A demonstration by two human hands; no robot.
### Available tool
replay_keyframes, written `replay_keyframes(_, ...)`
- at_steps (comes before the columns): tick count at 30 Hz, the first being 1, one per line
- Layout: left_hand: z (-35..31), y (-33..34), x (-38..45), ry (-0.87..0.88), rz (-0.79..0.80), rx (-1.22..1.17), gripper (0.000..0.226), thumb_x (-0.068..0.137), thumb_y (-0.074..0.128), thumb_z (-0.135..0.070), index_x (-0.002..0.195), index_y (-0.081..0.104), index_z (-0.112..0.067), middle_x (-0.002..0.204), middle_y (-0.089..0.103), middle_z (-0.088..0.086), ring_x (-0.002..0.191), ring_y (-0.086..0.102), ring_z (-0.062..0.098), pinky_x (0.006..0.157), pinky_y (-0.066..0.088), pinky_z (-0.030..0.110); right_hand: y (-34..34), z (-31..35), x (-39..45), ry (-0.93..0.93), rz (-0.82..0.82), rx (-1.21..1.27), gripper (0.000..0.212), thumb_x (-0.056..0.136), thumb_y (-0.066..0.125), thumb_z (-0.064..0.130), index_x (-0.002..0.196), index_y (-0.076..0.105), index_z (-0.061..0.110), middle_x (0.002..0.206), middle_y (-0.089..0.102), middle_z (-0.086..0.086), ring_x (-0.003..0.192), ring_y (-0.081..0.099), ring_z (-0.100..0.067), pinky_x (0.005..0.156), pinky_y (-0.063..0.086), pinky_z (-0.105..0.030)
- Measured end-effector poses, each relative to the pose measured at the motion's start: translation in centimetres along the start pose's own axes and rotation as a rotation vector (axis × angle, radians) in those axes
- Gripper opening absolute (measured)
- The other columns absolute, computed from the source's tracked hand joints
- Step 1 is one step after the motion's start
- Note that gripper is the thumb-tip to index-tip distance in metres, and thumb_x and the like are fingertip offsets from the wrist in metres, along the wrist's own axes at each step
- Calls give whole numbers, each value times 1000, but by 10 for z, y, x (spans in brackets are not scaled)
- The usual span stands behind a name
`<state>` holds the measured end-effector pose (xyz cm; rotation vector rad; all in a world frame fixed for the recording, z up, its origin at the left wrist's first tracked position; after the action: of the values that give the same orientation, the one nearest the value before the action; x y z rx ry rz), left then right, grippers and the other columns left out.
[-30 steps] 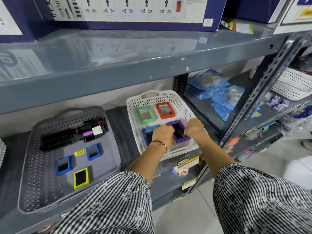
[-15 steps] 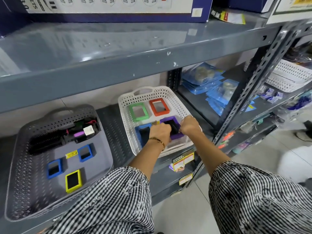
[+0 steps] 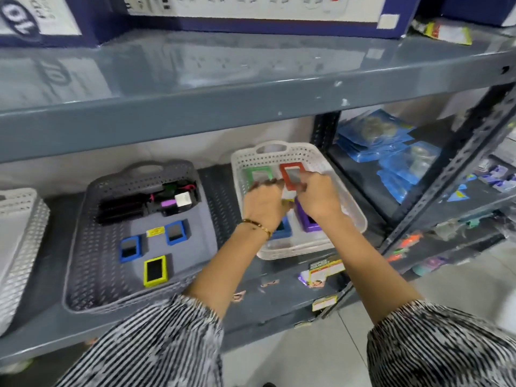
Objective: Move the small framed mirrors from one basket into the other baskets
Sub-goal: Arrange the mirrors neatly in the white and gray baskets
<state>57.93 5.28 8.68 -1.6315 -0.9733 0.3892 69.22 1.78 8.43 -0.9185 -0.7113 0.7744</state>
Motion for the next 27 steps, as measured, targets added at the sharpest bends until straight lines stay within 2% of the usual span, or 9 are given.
replay_keyframes(3,59,-41,-34,-117,-95,-9,42,78,67,-41,114,62,-19,103,72,12,93,65,33,70,52,36,18,71,-14,-229,80,259,23,85,54,4,102,70,5,97,74,-18,93,67,-33,83,53,-36)
replay_keyframes(5,104,-56,-56,-235,-52,-9,42,81,67,-36,118,61,-17,106,71,16,98,63,36,76,52,41,41,108,-22,-268,215,382,29,86,59,4,114,66,4,109,72,-17,101,67,-30,94,50,-36)
replay_keyframes(7,154,-65,-80,-371,57,9,44,82,68,-29,123,58,-17,112,68,17,106,60,37,85,50,43,67,143,-32,-321,340,452,35,84,64,5,119,64,3,116,69,-18,106,66,-30,98,50,-39)
replay_keyframes(10,219,-71,-110,-493,188,69,47,82,67,-15,128,55,-13,120,63,21,112,57,36,91,46,41,105,181,-43,-446,485,318,48,81,70,11,127,58,10,127,63,-16,114,60,-28,95,48,-30)
replay_keyframes(12,256,-75,-127,-546,250,88,48,80,68,-10,127,54,-9,122,61,22,113,56,37,92,45,40,133,201,-48,-515,620,180,60,80,72,15,136,49,12,141,51,-13,129,49,-27,104,41,-32)
replay_keyframes(14,278,-71,-136,-564,317,69,51,78,71,-8,125,54,-8,122,62,20,111,58,36,92,47,40,155,207,-50,-526,735,77,72,79,74,16,142,40,13,149,41,-11,135,41,-28,107,38,-36)
replay_keyframes(17,298,-62,-140,-547,398,3,59,74,76,-7,128,52,-8,124,61,19,114,57,33,98,46,40,175,211,-49,-501,837,52,81,78,75,9,146,31,11,153,34,-9,137,38,-28,104,40,-34)
replay_keyframes(20,305,-53,-133,-500,448,-51,69,71,79,-8,133,48,-11,131,57,16,120,53,30,105,41,40,183,210,-45,-526,847,-5,84,77,76,9,146,29,10,156,29,-7,141,31,-26,110,30,-29)
replay_keyframes(27,310,-36,-118,-411,509,-93,78,67,83,-12,135,46,-13,130,59,14,119,54,30,104,41,36,194,209,-38,-533,836,-83,84,75,76,15,146,32,16,151,38,-3,134,41,-25,101,34,-26)
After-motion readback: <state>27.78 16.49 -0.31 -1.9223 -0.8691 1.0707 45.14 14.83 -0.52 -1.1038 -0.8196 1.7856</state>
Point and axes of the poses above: each hand's wrist, its own x-axis towards the middle knuckle, its own y-axis out of the palm, z = x × y, the point moved 6 cm from there along x, towards the middle knuckle
